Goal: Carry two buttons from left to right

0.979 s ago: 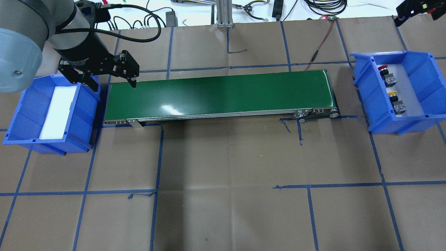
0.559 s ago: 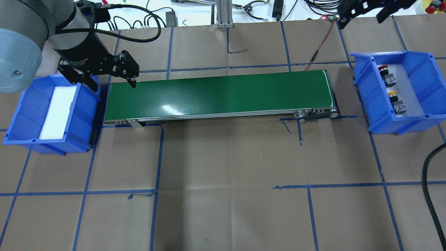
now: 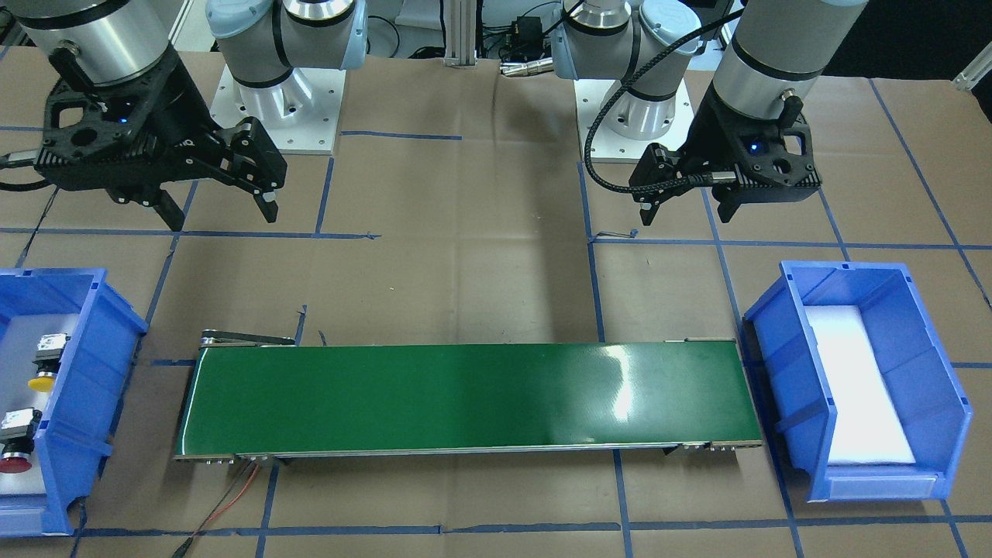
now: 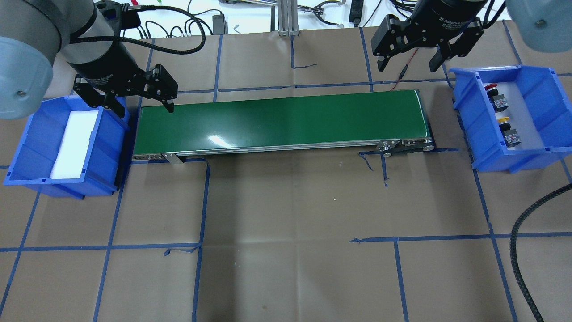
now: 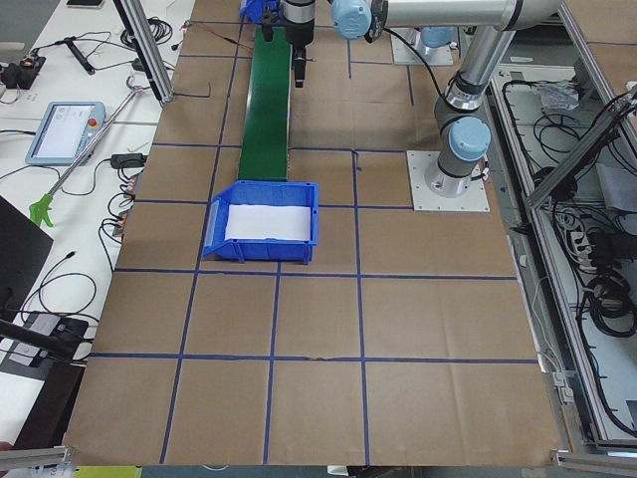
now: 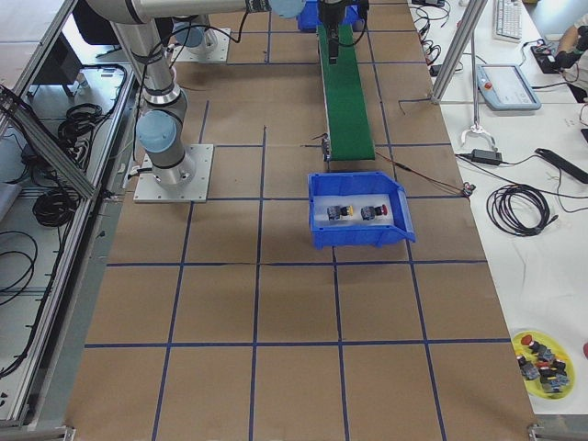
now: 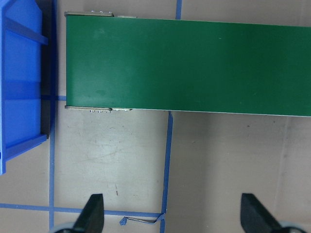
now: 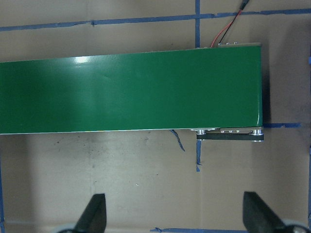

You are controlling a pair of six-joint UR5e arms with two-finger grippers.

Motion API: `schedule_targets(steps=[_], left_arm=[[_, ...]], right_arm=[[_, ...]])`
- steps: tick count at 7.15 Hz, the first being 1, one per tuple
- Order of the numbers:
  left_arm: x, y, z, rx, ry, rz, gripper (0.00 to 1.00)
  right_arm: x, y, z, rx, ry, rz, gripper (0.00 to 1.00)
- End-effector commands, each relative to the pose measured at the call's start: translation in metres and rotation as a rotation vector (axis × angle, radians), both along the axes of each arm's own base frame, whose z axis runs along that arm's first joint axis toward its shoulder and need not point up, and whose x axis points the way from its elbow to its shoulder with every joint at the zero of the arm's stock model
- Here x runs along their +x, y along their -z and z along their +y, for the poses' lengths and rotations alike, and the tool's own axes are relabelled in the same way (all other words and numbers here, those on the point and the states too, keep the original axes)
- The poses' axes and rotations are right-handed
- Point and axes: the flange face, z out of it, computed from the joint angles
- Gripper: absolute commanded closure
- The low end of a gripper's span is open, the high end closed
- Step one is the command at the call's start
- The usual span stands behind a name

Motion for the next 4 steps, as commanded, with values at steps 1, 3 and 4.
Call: schedule_targets(steps=[1,3,4], left_arm=[[0.0,0.0,0.0,-0.001,-0.001,0.0,0.0],[0.001,0.0,0.0,-0.001,-0.001,-0.002,0.0],[0.001,0.0,0.0,-0.001,-0.001,-0.002,0.0]], right_arm=[[0.024,-0.015,0.026,-0.028,0.082,0.076,0.01],[0.025,0.029,0.03,0.045,0.079,0.116,0.0],[0.018,0.039,0.036,0.077,0.096,0.112,0.0]])
